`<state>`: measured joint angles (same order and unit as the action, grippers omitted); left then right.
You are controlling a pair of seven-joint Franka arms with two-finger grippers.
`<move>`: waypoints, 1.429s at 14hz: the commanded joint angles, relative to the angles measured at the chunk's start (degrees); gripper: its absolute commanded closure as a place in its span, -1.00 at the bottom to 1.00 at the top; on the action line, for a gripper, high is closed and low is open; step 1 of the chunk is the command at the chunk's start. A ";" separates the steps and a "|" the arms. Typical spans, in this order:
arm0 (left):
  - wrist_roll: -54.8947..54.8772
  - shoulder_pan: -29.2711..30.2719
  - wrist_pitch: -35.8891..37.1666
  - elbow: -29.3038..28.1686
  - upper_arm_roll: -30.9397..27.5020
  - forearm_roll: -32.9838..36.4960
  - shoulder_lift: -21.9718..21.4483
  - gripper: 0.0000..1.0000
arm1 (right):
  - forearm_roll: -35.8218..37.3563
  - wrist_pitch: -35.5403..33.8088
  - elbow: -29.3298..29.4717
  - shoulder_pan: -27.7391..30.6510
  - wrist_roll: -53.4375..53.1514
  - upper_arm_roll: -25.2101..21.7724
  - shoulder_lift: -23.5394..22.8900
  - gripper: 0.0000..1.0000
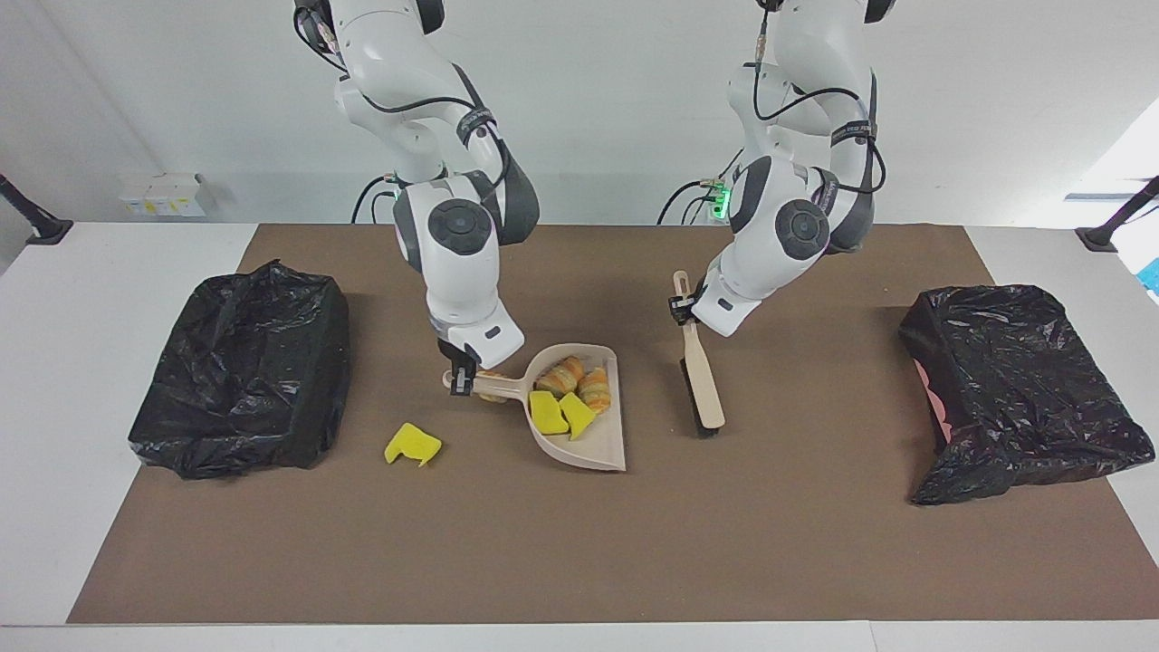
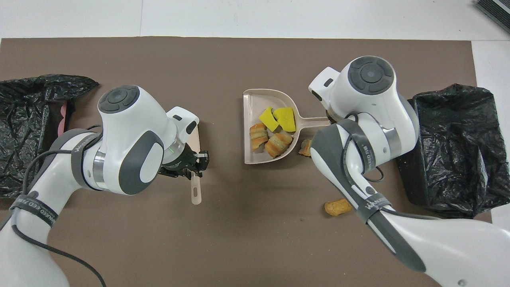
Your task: Sweep and dump trash in bin
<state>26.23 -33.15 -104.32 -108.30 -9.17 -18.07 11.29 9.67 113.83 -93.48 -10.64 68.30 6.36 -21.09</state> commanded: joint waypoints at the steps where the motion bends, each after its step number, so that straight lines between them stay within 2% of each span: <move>1: 6.62 -3.39 0.70 -4.27 0.30 3.30 -3.63 1.00 | -3.51 -1.41 1.02 4.30 4.64 0.94 2.62 1.00; 4: 13.56 -9.63 -1.75 -8.23 0.30 4.54 -6.44 1.00 | -6.76 -4.91 1.10 11.23 10.87 0.94 5.09 1.00; 8: 21.99 -20.78 -16.14 -19.81 0.56 4.54 -13.12 1.00 | -9.14 -10.89 1.10 22.65 22.20 0.68 10.70 1.00; 10: 26.22 -25.01 -20.29 -22.81 0.74 4.54 -15.06 1.00 | -9.06 -14.15 1.10 28.02 28.35 0.59 12.91 1.00; 12: 30.43 -29.41 -27.74 -27.81 0.82 4.54 -17.87 1.00 | -8.53 -14.33 1.19 33.20 36.17 0.32 14.06 1.00; 14: 31.86 -32.75 -33.29 -31.69 0.82 4.54 -18.58 1.00 | -7.83 -13.46 1.80 38.13 41.54 0.23 14.06 1.00; 16: 31.86 -32.86 -36.64 -33.98 0.91 4.54 -18.58 1.00 | -5.21 -12.93 1.98 40.69 44.63 -0.38 14.06 1.00; 17: 31.86 -32.86 -37.18 -34.25 0.91 4.54 -18.50 0.67 | -2.32 -12.23 2.24 41.31 44.73 -0.38 14.06 1.00; 18: 31.86 -32.86 -37.01 -34.25 0.82 4.54 -18.49 0.10 | 0.93 -10.57 2.16 42.10 44.56 -0.38 14.06 1.00; 19: 31.69 -32.77 -36.83 -34.17 0.82 4.54 -18.32 -0.99 | 3.49 -9.16 1.99 42.63 44.47 -0.38 14.15 1.00; 20: 31.60 -32.59 -36.39 -33.73 0.74 4.54 -18.06 -1.00 | 5.60 -8.54 1.72 42.72 43.95 -0.47 14.23 1.00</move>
<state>57.10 -65.15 -139.99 -140.32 -7.65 -14.63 -5.10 11.65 103.85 -91.50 31.38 112.12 5.25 -7.33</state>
